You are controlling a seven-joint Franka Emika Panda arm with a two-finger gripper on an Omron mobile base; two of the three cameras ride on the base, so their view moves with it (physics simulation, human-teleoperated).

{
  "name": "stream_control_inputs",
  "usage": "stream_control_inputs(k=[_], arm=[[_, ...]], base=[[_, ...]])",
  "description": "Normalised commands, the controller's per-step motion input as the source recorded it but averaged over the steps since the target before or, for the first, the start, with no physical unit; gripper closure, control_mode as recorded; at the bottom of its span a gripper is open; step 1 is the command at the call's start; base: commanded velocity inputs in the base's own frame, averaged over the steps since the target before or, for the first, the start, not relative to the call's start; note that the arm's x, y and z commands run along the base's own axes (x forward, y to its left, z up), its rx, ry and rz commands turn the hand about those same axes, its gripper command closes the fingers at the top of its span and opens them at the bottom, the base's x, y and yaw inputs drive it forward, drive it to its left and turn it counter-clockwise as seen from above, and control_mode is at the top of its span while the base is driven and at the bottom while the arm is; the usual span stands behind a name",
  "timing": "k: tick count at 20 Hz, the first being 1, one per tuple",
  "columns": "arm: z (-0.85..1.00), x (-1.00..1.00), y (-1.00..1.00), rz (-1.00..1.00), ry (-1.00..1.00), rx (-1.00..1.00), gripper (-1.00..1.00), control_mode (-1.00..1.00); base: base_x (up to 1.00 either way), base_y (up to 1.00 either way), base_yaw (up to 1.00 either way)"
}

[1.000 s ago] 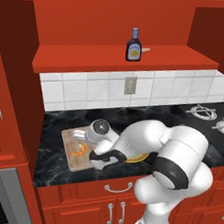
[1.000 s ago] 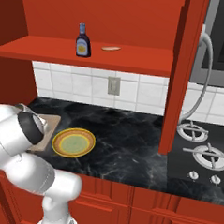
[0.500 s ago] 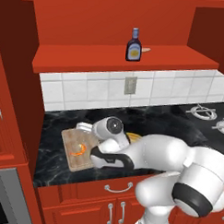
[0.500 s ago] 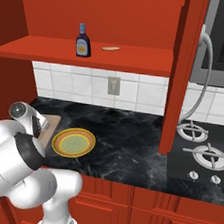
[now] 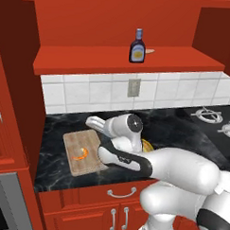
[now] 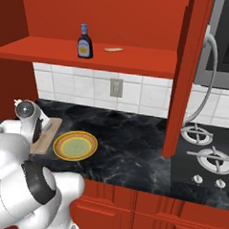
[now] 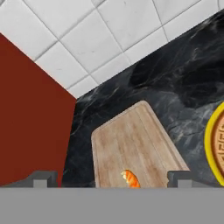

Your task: Pick the shrimp from the plate and place it on the cutting board. Then pick the condiment bottle from the cabinet and place it next to the cutting board.

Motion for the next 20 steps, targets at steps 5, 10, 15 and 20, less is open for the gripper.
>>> stream_control_inputs(k=[5, 10, 15, 20], arm=[[0.33, -0.26, -0.19, -0.04, 0.05, 0.04, -1.0, -1.0], [0.21, -0.34, -0.13, -0.04, 0.06, 0.03, -1.0, -1.0], [0.29, -0.24, -0.15, -0.06, 0.12, 0.12, -1.0, -1.0], [0.25, -0.19, -0.14, -0.07, 0.15, 0.19, -1.0, -1.0]], base=[[0.0, 0.0, 0.0], [0.0, 0.0, 0.0], [0.0, 0.0, 0.0], [0.0, 0.0, 0.0]])
